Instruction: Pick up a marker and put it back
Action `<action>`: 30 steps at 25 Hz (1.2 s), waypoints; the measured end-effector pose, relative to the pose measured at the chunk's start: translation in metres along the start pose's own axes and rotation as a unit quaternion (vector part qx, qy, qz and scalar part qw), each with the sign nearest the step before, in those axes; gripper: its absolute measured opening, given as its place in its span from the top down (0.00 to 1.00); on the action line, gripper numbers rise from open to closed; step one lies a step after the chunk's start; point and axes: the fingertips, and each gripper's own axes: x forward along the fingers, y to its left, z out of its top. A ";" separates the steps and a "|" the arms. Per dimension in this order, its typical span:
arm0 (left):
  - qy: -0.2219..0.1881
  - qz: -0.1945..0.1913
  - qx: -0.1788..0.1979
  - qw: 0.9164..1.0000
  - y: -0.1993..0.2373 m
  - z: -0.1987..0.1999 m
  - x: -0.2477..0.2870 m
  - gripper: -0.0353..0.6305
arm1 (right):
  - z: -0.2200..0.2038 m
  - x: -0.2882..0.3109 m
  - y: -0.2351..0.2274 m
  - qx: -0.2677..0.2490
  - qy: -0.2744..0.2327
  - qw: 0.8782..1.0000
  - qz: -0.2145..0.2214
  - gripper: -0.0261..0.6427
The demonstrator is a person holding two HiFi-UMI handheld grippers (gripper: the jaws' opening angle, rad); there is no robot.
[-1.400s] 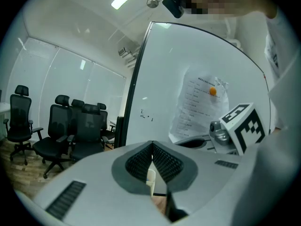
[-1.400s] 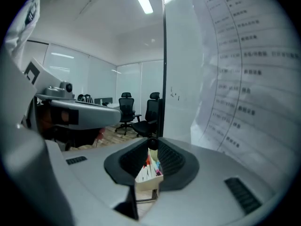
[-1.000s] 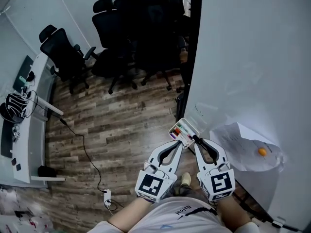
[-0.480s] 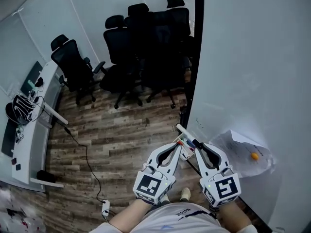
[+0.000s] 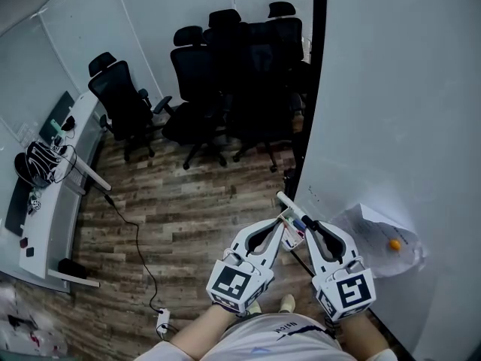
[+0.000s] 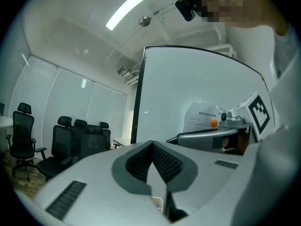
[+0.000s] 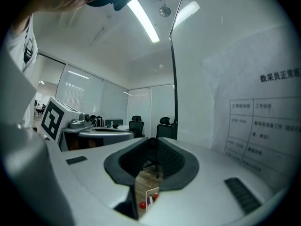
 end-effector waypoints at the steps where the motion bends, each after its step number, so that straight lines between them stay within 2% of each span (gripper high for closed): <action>1: -0.003 0.001 -0.004 1.000 0.001 0.001 0.000 0.93 | 0.000 0.000 0.000 0.000 0.001 1.000 0.000 0.85; 4: -0.001 0.011 -0.015 1.000 0.005 -0.004 0.000 0.93 | -0.002 0.000 -0.001 0.000 0.003 1.000 0.000 0.85; 15: 0.006 0.022 -0.016 1.000 0.009 -0.022 0.001 0.93 | -0.026 0.000 0.001 0.009 0.024 1.000 0.000 0.85; 23: 0.025 0.027 -0.019 0.999 0.013 -0.048 0.000 0.93 | -0.069 0.005 0.002 0.012 0.065 0.998 -0.010 0.85; 30: 0.043 0.028 -0.030 0.998 0.021 -0.077 0.003 0.93 | -0.116 0.011 0.000 0.035 0.104 0.994 -0.017 0.85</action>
